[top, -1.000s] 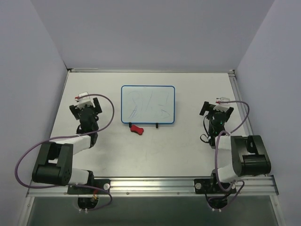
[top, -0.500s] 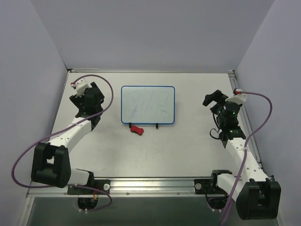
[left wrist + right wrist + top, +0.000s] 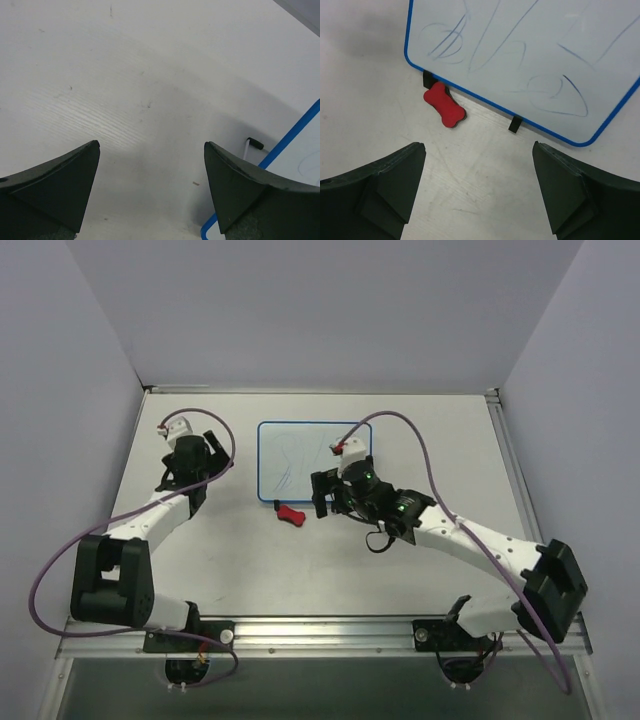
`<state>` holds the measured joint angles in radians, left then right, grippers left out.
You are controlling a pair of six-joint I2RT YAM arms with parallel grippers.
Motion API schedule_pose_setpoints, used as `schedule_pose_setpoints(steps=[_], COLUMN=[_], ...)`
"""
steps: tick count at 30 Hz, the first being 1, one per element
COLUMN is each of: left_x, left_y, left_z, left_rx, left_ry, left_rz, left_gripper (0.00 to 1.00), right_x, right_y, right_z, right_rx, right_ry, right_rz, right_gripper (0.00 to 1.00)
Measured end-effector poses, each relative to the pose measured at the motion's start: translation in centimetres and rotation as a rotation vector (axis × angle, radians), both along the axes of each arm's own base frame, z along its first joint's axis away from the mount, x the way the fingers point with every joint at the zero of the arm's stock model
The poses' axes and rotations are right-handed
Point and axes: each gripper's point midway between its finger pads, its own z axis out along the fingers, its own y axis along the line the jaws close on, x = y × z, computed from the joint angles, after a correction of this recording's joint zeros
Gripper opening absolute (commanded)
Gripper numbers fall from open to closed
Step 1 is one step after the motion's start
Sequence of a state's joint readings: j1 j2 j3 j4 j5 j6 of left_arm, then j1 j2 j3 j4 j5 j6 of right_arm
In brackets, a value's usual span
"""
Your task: Erase the whiteboard
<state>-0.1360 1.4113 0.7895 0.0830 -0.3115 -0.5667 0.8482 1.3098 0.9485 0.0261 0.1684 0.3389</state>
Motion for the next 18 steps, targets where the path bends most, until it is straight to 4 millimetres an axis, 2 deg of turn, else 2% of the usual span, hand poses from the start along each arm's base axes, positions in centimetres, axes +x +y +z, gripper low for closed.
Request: schedule_pose_setpoints(steps=[2, 5, 9, 12, 14, 18], left_x=[0.2, 0.4, 0.3, 0.2, 0.1, 0.0], left_y=[-0.8, -1.8, -3.0, -3.6, -3.9, -4.5], left_z=[-0.4, -1.1, -1.5, -1.7, -1.8, -1.8], left_rx=[-0.033, -0.079, -0.132, -0.156, -0.164, -0.180], left_ry=[0.002, 0.005, 0.001, -0.001, -0.002, -0.023], left_rz=[-0.041, -0.098, -0.155, -0.185, -0.195, -0.228], left_gripper=[0.95, 0.95, 0.95, 0.95, 0.95, 0.95], right_x=[-0.4, 0.5, 1.4, 0.9, 0.5, 0.1], right_y=[1.6, 3.1, 5.4, 6.6, 7.2, 8.4], right_z=[-1.5, -3.9, -7.3, -9.5, -10.4, -10.8], right_rx=[-0.065, -0.157, -0.237, -0.280, -0.291, -0.288], right_ry=[0.025, 0.060, 0.106, 0.140, 0.157, 0.161], right_rz=[0.052, 0.104, 0.198, 0.283, 0.340, 0.433], right_gripper=[0.86, 0.80, 0.80, 0.80, 0.80, 0.78])
